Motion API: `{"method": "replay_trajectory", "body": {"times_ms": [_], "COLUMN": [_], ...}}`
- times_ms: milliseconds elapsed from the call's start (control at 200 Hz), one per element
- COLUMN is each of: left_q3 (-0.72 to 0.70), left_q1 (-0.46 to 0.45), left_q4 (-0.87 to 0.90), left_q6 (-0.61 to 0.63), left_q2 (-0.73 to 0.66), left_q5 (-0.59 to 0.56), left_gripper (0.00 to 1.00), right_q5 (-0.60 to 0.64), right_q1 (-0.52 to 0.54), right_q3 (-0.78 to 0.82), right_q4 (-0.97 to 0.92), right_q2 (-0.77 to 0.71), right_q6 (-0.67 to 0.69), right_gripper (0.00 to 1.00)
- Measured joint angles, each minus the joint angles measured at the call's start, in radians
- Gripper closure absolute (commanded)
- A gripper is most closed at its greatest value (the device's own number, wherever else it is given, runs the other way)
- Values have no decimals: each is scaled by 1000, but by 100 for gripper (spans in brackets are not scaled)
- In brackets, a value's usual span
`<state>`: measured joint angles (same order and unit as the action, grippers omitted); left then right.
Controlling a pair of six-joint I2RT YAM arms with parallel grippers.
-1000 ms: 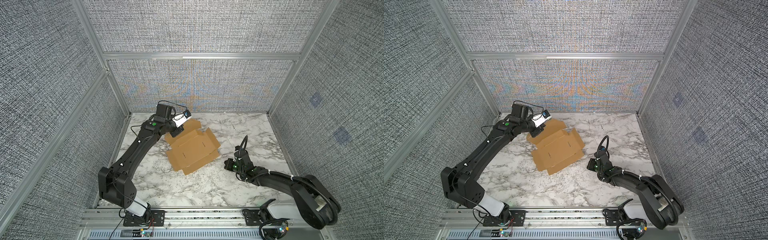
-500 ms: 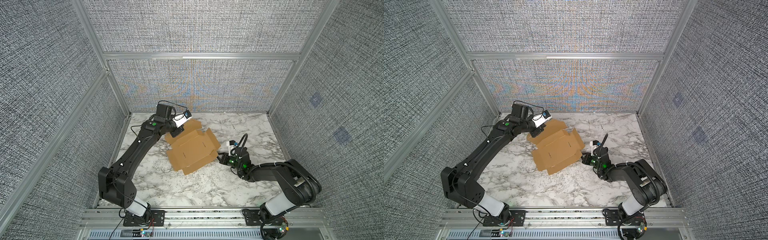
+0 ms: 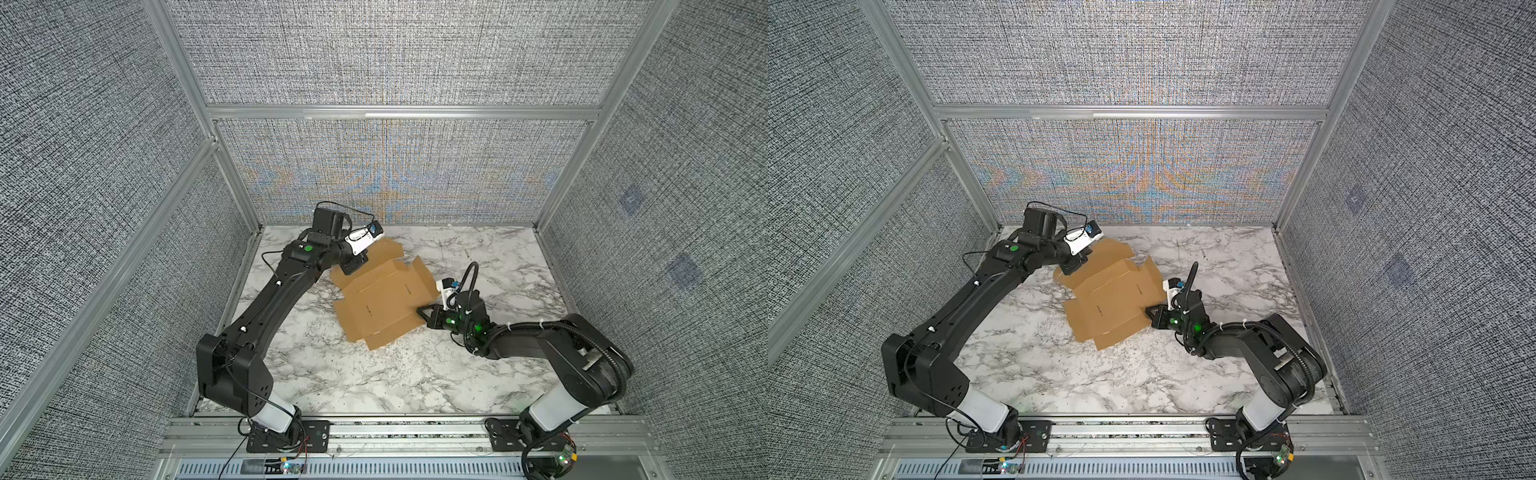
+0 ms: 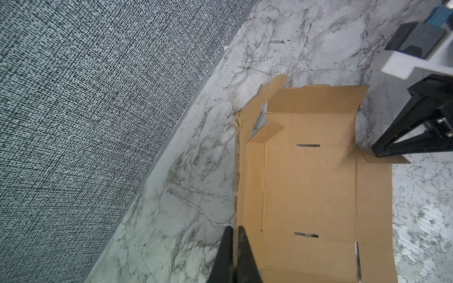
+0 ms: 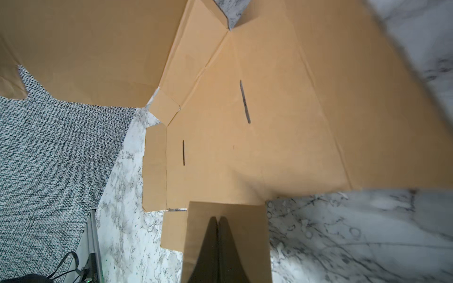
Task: Assemble paper box
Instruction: First fold the bottom flaps of a flat cardboard box at the center of the table.
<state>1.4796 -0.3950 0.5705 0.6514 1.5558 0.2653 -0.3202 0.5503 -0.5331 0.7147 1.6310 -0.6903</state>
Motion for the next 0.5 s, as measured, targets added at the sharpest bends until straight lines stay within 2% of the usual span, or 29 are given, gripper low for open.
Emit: {"method": "replay_trajectory", "body": {"times_ms": [500], "left_q3": [-7], "left_q1": [0], "left_q4": [0], "left_q6": [0], "left_q2": [0], "left_q5": [0], "left_gripper": [100], "right_q5": [43], "right_q1": [26], "right_q3": [-8], "right_q4": [-67], "right_q2": [25], "right_q6": [36], "right_gripper": [100]}}
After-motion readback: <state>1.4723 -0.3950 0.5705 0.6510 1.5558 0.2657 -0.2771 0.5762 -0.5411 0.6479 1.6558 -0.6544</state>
